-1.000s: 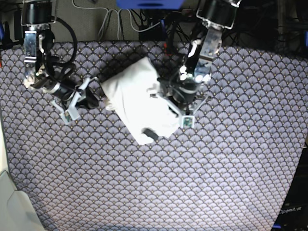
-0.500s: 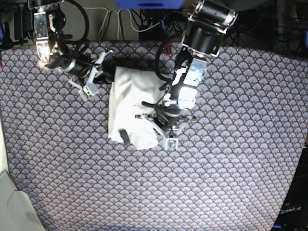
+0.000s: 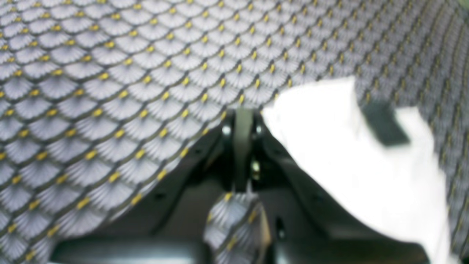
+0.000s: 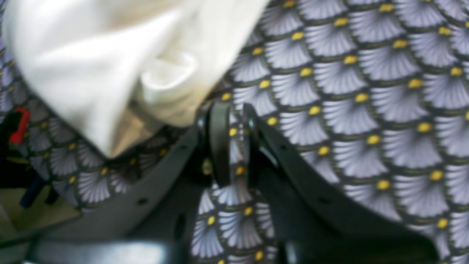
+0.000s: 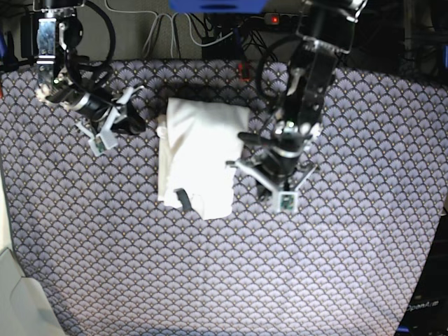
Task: Fold the T-shirt properly
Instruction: 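Grasp the folded bundle with the left gripper and drag it away from the robot, then press and tuck the bundle's edge with the right gripper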
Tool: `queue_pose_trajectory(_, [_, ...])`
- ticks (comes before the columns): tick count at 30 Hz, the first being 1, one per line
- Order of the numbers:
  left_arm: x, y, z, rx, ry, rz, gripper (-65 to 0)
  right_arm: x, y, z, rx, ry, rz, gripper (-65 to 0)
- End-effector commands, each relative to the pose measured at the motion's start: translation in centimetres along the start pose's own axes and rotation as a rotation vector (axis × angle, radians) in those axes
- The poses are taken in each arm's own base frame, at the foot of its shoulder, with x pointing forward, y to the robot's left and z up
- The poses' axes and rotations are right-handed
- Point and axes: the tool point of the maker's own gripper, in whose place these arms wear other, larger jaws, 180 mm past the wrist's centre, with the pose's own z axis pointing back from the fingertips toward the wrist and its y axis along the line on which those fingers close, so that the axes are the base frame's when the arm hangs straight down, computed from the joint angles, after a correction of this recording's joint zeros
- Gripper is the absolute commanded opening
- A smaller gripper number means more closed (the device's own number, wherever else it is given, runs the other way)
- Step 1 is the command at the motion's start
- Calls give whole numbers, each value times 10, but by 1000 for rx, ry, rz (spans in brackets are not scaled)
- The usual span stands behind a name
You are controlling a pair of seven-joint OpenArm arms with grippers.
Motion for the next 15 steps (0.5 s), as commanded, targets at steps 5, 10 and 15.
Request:
queue_pose_trajectory(5, [-9, 36, 43, 67, -31, 5, -647, 70, 9, 11, 4, -179, 108, -598])
queue_pose_trajectory(10, [-43, 67, 86, 163, 30, 38, -647, 117, 35, 7, 41, -302, 143, -595])
queue_pose_trajectory(15, [-72, 83, 113, 214, 99, 50, -647, 133, 78, -19, 175, -307, 189, -595])
